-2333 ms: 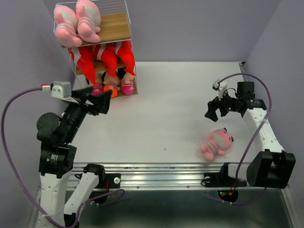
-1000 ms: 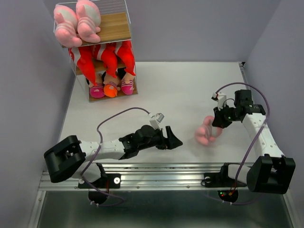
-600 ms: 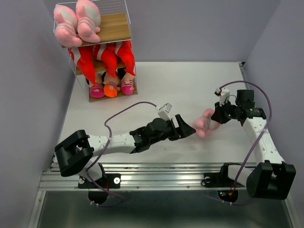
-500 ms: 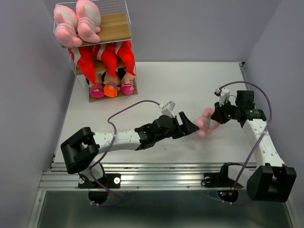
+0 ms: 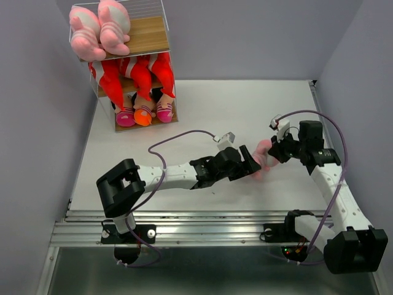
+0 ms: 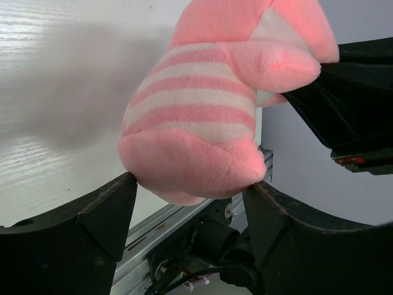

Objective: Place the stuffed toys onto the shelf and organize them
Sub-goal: Pass the stuffed toy from the right arm to the left, then place the stuffed toy onto shelf

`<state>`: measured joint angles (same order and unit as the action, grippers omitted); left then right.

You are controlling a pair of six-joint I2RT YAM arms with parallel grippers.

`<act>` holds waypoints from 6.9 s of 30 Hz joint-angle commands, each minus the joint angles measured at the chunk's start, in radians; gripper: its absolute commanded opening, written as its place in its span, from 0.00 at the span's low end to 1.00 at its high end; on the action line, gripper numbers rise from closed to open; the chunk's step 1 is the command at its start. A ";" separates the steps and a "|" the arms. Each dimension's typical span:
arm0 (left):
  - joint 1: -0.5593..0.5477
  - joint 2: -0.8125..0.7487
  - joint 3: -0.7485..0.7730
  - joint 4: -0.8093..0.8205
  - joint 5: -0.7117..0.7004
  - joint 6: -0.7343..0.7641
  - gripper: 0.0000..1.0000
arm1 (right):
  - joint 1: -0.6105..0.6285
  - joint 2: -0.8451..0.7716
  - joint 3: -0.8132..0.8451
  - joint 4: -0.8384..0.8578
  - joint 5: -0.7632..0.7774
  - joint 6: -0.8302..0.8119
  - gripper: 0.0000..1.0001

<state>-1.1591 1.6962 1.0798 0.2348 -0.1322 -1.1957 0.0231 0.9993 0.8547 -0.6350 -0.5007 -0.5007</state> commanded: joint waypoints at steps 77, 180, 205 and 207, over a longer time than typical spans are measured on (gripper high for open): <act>0.133 -0.578 0.080 -0.386 -0.231 0.487 0.00 | 0.051 -0.059 0.103 0.254 -0.055 0.280 1.00; 0.912 -0.053 1.097 -0.647 -0.040 0.303 0.61 | 0.040 -0.125 -0.120 0.373 -0.122 0.320 1.00; 0.917 -0.067 1.049 -0.603 -0.032 0.288 0.61 | 0.040 -0.130 -0.121 0.373 -0.108 0.315 1.00; 0.918 -0.064 1.054 -0.603 -0.037 0.289 0.58 | 0.040 -0.131 -0.121 0.373 -0.108 0.314 1.00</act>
<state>-0.2489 1.6539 2.1197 -0.4263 -0.1608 -0.9077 0.0711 0.8875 0.7376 -0.3195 -0.6197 -0.1795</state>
